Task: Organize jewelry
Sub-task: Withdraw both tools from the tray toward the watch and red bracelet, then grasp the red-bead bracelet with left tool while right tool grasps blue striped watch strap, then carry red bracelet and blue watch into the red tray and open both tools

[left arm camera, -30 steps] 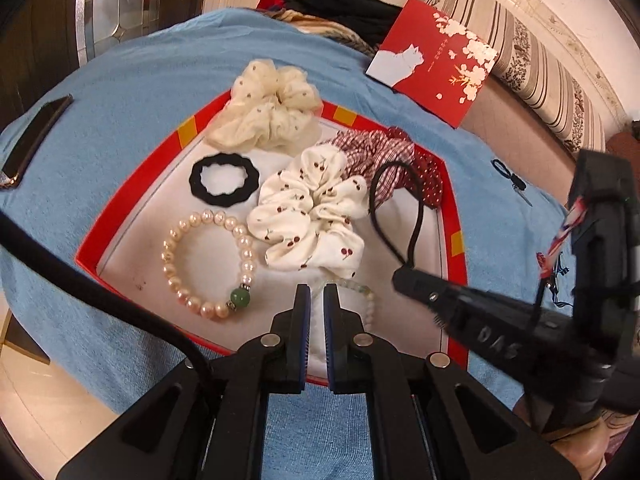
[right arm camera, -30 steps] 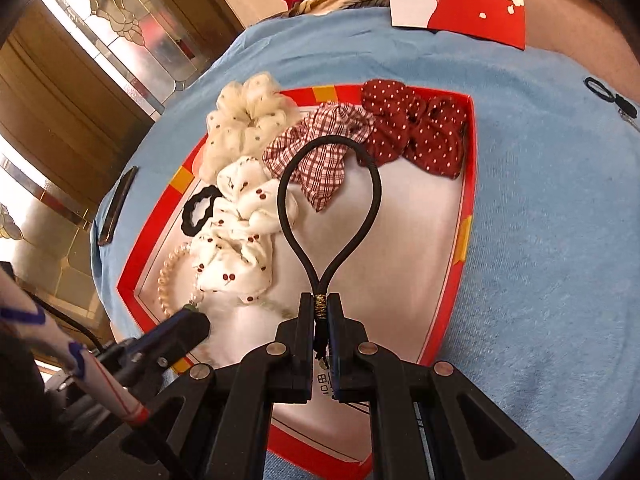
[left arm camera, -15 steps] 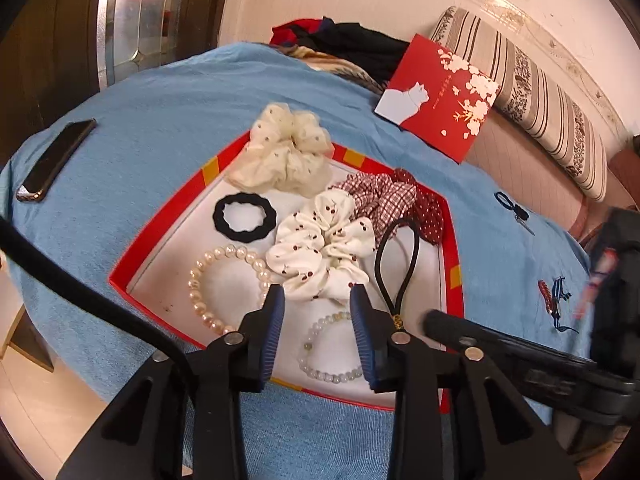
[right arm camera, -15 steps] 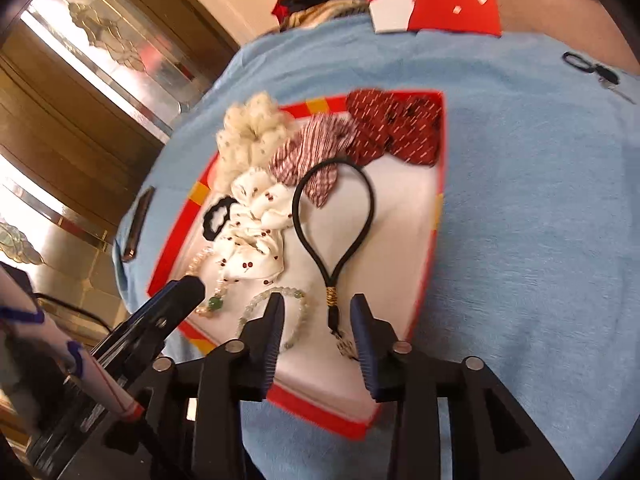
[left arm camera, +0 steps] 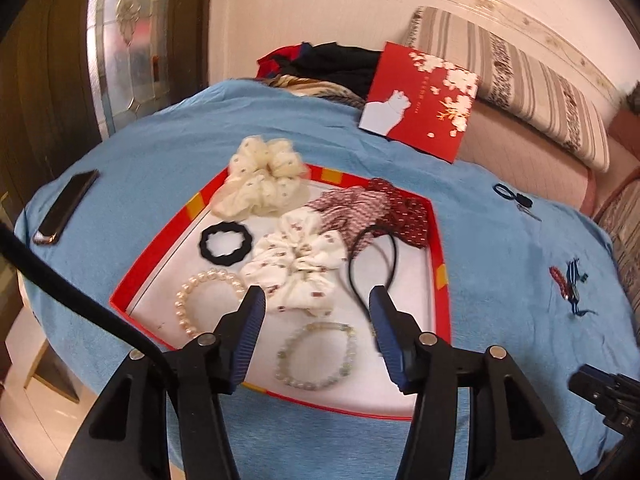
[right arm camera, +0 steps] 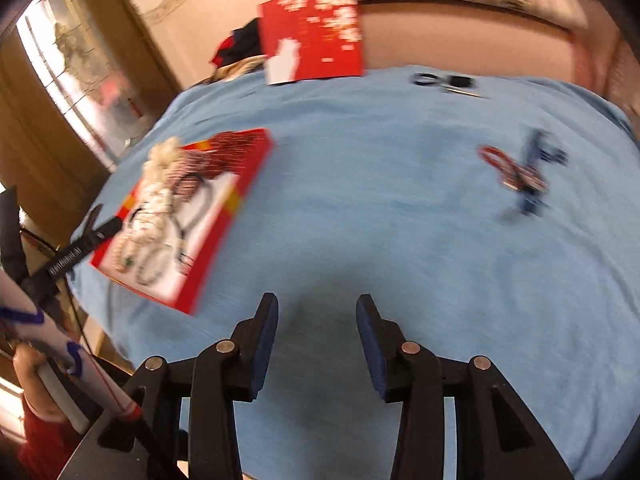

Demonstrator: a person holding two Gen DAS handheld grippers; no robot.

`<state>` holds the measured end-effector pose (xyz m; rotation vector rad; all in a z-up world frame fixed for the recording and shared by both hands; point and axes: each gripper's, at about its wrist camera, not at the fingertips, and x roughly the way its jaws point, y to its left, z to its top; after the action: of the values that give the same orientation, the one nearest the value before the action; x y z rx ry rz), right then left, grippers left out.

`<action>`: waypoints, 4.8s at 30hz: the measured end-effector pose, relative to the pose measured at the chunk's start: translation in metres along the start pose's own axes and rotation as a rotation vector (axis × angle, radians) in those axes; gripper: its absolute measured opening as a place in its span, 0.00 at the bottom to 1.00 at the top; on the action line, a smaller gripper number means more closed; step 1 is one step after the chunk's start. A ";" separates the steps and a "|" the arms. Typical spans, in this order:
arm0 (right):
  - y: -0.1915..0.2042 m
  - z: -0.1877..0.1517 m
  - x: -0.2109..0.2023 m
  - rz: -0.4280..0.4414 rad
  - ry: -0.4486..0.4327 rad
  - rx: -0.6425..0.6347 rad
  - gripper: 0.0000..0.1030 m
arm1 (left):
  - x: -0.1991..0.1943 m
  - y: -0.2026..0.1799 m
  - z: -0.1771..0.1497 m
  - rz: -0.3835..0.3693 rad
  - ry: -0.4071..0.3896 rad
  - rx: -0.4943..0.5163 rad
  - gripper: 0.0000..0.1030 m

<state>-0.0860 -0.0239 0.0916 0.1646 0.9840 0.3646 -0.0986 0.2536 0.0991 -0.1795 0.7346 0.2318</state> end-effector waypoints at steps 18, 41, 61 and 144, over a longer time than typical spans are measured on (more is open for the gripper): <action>-0.145 -0.003 -0.065 -0.119 -0.112 0.244 0.43 | 0.002 -0.122 -0.041 -0.067 0.020 0.320 0.57; -0.228 0.125 0.063 -0.122 -0.055 0.310 0.43 | 0.080 -0.225 0.010 -0.342 0.248 0.237 0.57; -0.281 0.121 0.038 -0.126 -0.044 0.426 0.04 | 0.187 -0.387 0.020 -0.510 0.448 0.374 0.49; 0.137 0.101 -0.057 0.332 -0.215 -0.175 0.02 | -0.033 0.069 0.061 -0.120 0.096 -0.009 0.07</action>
<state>-0.0610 0.0848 0.2324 0.2040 0.7073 0.7197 -0.1019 0.3293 0.1602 -0.2439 0.8150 0.1132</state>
